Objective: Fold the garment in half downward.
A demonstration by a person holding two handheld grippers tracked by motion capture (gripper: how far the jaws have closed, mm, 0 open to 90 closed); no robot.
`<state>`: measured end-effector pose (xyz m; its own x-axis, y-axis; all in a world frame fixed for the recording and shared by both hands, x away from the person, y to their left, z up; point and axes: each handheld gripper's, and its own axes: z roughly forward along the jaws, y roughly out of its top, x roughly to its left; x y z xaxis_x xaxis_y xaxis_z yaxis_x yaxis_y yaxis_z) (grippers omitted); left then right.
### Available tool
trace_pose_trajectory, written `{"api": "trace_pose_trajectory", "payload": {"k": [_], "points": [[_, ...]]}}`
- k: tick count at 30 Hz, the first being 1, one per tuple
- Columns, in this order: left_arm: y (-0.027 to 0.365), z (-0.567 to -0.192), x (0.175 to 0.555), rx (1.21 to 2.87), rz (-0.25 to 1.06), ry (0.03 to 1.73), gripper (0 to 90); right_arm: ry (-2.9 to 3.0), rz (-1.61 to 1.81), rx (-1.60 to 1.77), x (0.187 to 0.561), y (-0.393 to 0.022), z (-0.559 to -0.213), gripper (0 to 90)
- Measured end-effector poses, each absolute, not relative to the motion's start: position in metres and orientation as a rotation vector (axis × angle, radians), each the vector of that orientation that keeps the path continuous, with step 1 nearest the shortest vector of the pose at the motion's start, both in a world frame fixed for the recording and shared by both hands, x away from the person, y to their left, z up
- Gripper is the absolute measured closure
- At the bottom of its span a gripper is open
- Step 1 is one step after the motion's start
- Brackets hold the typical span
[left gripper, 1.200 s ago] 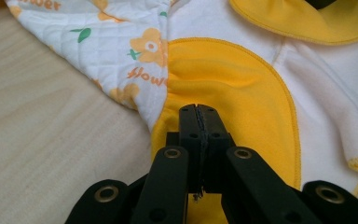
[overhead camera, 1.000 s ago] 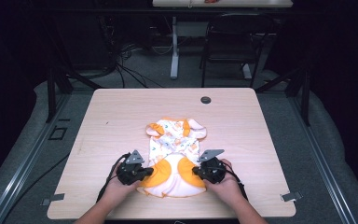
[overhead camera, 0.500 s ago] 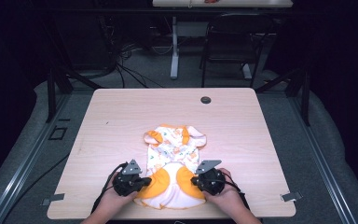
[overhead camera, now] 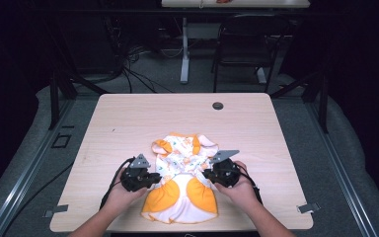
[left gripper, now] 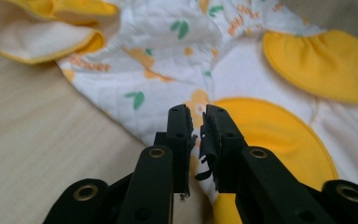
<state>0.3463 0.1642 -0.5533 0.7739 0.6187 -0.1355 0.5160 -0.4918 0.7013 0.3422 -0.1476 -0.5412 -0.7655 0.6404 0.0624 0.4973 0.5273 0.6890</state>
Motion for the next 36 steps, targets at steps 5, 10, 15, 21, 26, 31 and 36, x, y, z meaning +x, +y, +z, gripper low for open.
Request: {"api": "trace_pose_trajectory", "payload": {"k": [5,10,15,21,26,31,36], "points": [[0.162,-0.543,0.372,2.172,0.188,0.865,78.3,2.536,1.062,1.003,0.368,-0.148,-0.531,83.1],[0.153,-0.532,0.4,2.146,0.186,0.876,77.4,2.527,1.065,1.044,0.404,-0.148,-0.523,83.5],[0.141,-0.536,0.43,2.168,0.203,0.883,79.4,2.483,1.071,1.087,0.432,-0.145,-0.52,84.1],[0.131,-0.544,0.451,2.16,0.208,0.887,83.6,2.46,1.043,1.124,0.46,-0.136,-0.518,85.7],[0.129,-0.546,0.465,2.15,0.24,0.926,85.7,2.448,1.024,1.174,0.478,-0.129,-0.525,84.8],[0.131,-0.549,0.476,2.143,0.244,0.956,83.6,2.458,0.977,1.198,0.486,-0.127,-0.535,81.3],[0.135,-0.559,0.486,2.138,0.254,0.99,69.2,2.459,0.949,1.267,0.493,-0.131,-0.547,64.8]]}}
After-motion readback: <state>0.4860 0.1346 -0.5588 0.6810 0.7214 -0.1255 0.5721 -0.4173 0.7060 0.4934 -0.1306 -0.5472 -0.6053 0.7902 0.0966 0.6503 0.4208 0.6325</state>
